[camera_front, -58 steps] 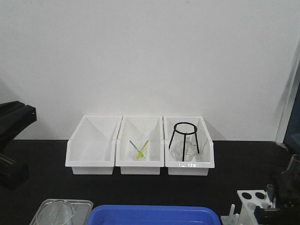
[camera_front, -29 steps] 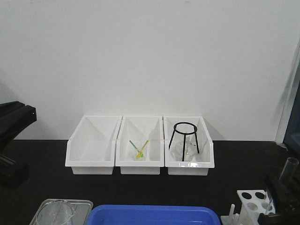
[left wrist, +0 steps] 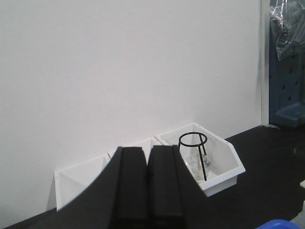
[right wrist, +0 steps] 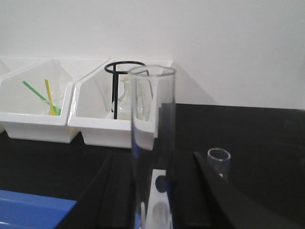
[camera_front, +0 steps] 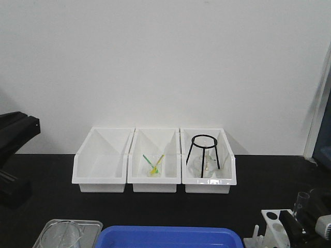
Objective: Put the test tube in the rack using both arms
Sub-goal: 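Lower the test tube into a rack hole and open the right gripper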
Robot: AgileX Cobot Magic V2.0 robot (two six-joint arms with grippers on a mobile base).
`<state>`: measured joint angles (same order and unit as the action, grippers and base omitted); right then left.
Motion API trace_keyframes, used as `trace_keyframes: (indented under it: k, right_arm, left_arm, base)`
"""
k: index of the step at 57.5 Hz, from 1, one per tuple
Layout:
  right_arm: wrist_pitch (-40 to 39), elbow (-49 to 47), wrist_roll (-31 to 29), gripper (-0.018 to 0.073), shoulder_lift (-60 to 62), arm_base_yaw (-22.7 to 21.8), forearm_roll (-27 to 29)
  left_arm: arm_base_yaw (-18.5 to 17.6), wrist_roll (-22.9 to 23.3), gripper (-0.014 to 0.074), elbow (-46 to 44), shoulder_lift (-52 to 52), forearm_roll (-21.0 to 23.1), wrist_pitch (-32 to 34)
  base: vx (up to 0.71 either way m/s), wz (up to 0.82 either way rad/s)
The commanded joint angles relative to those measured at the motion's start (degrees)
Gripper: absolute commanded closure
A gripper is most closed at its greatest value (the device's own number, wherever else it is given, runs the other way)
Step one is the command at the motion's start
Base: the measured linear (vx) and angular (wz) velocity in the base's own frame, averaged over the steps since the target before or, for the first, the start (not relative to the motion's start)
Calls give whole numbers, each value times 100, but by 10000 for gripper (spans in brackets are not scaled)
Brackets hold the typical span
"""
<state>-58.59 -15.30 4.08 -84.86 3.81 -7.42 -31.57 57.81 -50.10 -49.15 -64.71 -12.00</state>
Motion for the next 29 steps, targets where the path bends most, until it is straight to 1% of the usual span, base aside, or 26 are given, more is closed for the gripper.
trace_keyframes:
  k: [1,11,17,23,29]
  right_arm:
    - [-543,-124,-18,567,-32,-40,-56]
    - [-550,-124,-31,561,-306,-40,-56]
    - [-583,-124,-31,536,-387,-40,-56]
    - [-583,-124,-31,476,-388,-40,-50]
    - [-583,-124,-31,375,-388,-40,-50]
  left_arm:
    - [-1,41,605,-158,46,-36,152]
    - [-1,41,605,-158,46,-36,152]
    - [-1,41,605,-158,46,-36,152]
    - [-1,41,605,-158,46,-36,152]
    - [-1,41,605,-158,46,-36,152]
  base:
    - [0,0]
    - [0,0]
    - [0,0]
    - [0,0]
    - [0,0]
